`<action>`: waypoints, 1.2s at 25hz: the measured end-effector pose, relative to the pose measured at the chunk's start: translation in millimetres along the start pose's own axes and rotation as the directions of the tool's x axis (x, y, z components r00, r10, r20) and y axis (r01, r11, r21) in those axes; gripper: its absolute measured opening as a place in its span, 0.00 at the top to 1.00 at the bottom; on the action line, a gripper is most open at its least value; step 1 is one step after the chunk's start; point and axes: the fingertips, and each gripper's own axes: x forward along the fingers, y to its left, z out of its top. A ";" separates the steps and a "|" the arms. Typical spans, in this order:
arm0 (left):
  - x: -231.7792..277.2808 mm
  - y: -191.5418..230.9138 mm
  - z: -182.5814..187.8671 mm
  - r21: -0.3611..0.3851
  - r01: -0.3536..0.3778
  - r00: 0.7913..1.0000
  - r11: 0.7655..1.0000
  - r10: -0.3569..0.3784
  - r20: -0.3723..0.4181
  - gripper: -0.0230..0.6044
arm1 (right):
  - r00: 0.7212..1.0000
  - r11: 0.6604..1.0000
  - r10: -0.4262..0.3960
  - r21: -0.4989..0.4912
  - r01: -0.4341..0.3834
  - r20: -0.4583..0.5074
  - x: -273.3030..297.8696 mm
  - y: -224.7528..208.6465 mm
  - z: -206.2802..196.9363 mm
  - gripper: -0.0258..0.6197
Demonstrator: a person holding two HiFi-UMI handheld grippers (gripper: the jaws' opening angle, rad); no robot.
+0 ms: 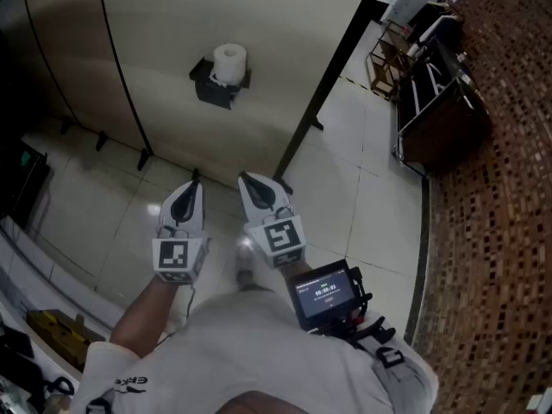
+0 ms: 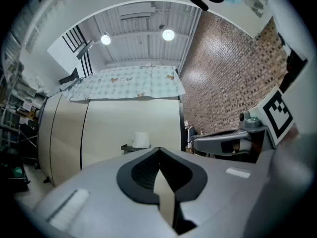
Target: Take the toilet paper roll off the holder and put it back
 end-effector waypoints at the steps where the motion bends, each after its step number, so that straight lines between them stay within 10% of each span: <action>1: 12.9 3.4 0.0 -0.001 -0.008 1.000 1.000 0.008 -0.005 0.96 | 1.000 1.000 0.002 0.000 -0.002 -0.002 9.0 -10.1 -1.7 0.94; 30: 295.1 108.5 9.9 0.015 -0.109 0.994 0.994 0.109 0.002 0.96 | 0.996 0.993 0.087 -0.078 -0.089 -0.018 239.4 -197.0 9.0 0.92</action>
